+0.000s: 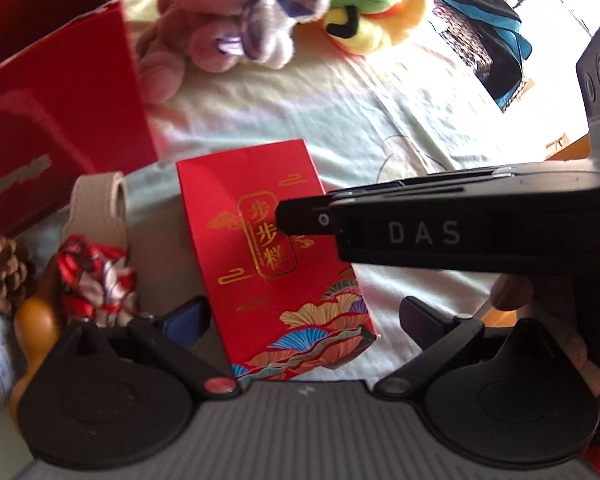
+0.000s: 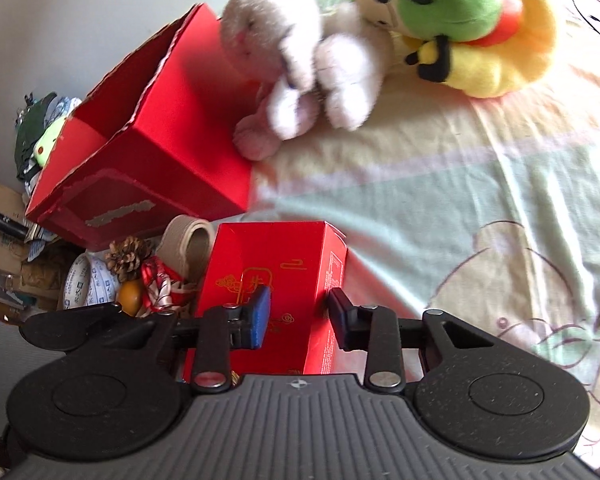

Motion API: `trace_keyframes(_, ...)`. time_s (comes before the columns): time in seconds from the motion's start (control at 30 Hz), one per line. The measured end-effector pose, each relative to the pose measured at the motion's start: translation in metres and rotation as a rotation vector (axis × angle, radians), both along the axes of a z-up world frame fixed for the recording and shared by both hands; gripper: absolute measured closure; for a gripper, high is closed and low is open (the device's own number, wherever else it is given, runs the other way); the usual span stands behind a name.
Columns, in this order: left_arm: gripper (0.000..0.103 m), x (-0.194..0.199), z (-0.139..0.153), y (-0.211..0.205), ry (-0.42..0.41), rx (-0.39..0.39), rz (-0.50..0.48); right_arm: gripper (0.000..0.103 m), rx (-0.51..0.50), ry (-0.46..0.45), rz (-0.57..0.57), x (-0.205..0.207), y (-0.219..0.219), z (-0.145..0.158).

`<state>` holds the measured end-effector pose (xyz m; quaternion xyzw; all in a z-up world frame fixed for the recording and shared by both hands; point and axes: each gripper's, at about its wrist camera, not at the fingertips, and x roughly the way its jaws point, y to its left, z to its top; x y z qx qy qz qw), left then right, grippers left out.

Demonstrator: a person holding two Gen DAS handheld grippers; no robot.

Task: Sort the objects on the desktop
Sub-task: 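Lift the red gift box and carry it over the red cardboard box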

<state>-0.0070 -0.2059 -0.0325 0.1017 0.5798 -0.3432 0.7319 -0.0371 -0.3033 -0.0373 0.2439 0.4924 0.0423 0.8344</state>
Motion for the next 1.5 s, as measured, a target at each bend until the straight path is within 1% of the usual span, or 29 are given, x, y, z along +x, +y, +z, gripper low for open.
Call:
trace_keyframes(0.13, 0.003, 0.001, 0.000, -0.021, -0.048, 0.039, -0.042, 0.068, 0.001, -0.007, -0.054, -0.006, -0.014, -0.001)
trace_keyframes(0.23, 0.004, 0.001, 0.001, -0.028, -0.075, 0.067, -0.051, 0.067, -0.016, -0.018, -0.075, -0.011, -0.020, 0.001)
trace_keyframes(0.43, 0.007, 0.002, 0.000, -0.033, -0.095, 0.120, -0.034, 0.067, 0.011, -0.037, -0.097, -0.015, -0.030, 0.004)
trace_keyframes(0.5, 0.012, 0.002, -0.003, -0.033, -0.087, 0.144, -0.028, 0.066, 0.013, -0.034, -0.087, -0.014, -0.028, 0.003)
trace_keyframes(0.53, 0.012, 0.002, -0.004, -0.032, -0.077, 0.145, -0.025, 0.064, 0.016, -0.031, -0.077, -0.014, -0.025, 0.003)
trace_keyframes(0.6, 0.014, 0.002, -0.005, -0.030, -0.067, 0.136, -0.019, 0.059, 0.018, -0.019, -0.056, -0.013, -0.021, 0.001)
trace_keyframes(0.7, 0.015, 0.001, -0.005, -0.026, -0.061, 0.117, -0.013, 0.059, 0.018, -0.008, -0.033, -0.009, -0.013, -0.003)
trace_keyframes(0.77, 0.016, 0.003, -0.007, -0.022, -0.042, 0.093, 0.001, 0.059, 0.027, -0.004, -0.024, -0.006, -0.009, -0.005)
trace_keyframes(0.83, 0.017, 0.007, -0.011, -0.017, -0.014, 0.066, 0.021, 0.053, 0.027, -0.004, -0.026, -0.002, -0.007, -0.007)
trace_keyframes(0.93, 0.017, 0.012, -0.017, -0.014, 0.000, 0.035, 0.042, 0.050, 0.031, 0.002, -0.034, 0.003, -0.007, -0.009)
trace_keyframes(1.1, 0.016, 0.009, -0.020, -0.022, -0.050, 0.040, 0.015, 0.048, 0.035, 0.001, -0.045, 0.000, -0.010, -0.010)
trace_keyframes(1.17, 0.017, 0.008, -0.021, -0.026, -0.063, 0.037, 0.002, 0.048, 0.002, -0.012, -0.034, -0.002, -0.008, -0.006)
trace_keyframes(1.27, 0.017, 0.006, -0.020, -0.027, -0.056, 0.008, -0.007, 0.052, -0.035, -0.050, -0.027, -0.009, -0.010, 0.002)
trace_keyframes(1.33, 0.017, 0.003, -0.013, -0.029, -0.074, -0.014, -0.014, 0.052, -0.035, -0.073, -0.044, -0.014, -0.016, 0.008)
trace_keyframes(1.4, 0.017, 0.000, -0.003, -0.031, -0.112, -0.037, -0.026, 0.052, -0.031, -0.102, -0.064, -0.018, -0.022, 0.017)
trace_keyframes(1.5, 0.017, -0.004, 0.021, -0.031, -0.189, -0.085, -0.033, 0.052, -0.053, -0.180, -0.088, -0.024, -0.025, 0.043)
